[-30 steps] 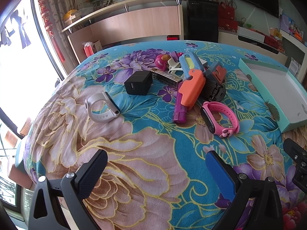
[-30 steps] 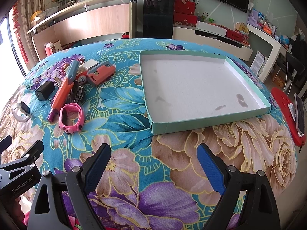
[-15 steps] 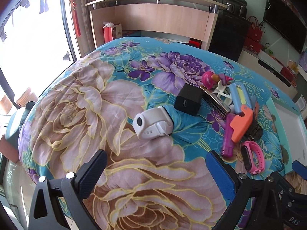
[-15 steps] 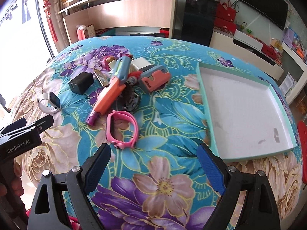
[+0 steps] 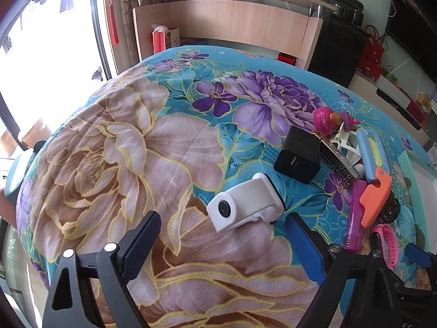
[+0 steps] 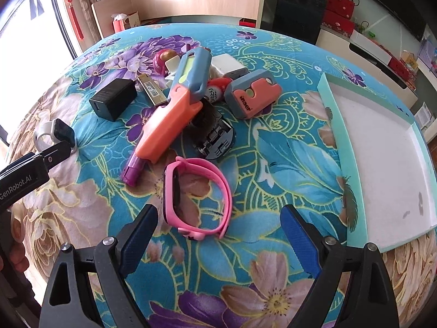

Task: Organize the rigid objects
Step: 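Grasp the white watch with left tool while right tool grasps the pink band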

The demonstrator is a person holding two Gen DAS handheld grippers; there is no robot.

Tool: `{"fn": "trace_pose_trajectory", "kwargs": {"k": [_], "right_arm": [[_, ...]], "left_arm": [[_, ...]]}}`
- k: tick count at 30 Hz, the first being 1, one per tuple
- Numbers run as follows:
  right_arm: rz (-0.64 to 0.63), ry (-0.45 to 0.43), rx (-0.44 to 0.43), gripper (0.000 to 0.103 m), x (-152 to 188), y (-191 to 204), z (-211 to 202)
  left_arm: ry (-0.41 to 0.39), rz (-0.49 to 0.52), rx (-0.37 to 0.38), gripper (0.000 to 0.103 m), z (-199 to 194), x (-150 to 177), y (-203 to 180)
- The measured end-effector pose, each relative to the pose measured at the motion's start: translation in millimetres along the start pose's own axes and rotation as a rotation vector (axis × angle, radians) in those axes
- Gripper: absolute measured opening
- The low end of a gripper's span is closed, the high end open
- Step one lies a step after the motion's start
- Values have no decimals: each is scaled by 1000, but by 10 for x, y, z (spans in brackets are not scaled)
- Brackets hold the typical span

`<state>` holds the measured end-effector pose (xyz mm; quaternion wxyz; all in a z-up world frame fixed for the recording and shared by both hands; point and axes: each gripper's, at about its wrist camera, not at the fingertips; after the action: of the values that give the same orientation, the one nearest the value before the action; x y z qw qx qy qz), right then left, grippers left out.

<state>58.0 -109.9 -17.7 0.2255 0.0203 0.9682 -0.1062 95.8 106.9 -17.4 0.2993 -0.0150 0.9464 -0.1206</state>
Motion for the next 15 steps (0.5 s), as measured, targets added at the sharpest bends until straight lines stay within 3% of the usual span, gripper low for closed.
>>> {"fn": "trace_pose_trajectory", "kwargs": {"k": [4,9,15], "right_arm": [[2,-3,-2,89,-19,-10,30],[1,-19,-18,77,-53,27,44],[-29,-42,-61,51,-56,116,30]], "left_arm": [[-4,5,11,79,14,-41,-14],[-10,23,41,56,-18,-56,-75],[-18,41,29,56,-55,-79,-133]]}}
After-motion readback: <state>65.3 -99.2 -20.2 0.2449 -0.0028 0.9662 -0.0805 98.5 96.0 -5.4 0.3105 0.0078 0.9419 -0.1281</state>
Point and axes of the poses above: each gripper's, at about its wrist camera, not at the fingertips, and z roughly the way its jaws point, y to its left, x to its underside, and after that the axes turned 11 degrees about x, right-handed
